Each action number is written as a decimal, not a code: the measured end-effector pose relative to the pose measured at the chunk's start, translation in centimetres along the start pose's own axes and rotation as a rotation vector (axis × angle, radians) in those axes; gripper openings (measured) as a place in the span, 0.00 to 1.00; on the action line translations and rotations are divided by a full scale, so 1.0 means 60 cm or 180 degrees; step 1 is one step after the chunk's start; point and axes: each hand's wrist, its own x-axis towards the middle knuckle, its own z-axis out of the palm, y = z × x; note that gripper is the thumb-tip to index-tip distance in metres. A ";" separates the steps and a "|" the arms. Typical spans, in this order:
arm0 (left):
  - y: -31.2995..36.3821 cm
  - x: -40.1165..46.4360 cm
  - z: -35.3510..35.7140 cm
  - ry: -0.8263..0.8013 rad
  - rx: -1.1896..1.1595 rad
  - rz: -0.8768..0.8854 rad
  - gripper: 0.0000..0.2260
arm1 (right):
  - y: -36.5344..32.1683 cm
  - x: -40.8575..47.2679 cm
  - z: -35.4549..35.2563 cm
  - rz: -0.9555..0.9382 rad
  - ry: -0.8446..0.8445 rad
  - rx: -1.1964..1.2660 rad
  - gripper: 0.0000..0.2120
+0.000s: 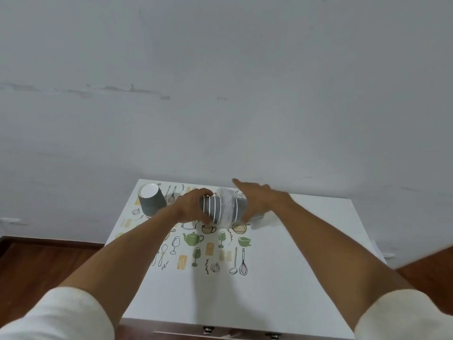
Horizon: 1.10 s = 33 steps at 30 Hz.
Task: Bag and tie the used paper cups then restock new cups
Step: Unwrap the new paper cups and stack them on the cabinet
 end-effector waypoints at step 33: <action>0.048 -0.018 -0.089 0.0223 0.1769 0.0230 0.36 | -0.020 0.032 0.080 -0.0202 0.1189 0.0113 0.37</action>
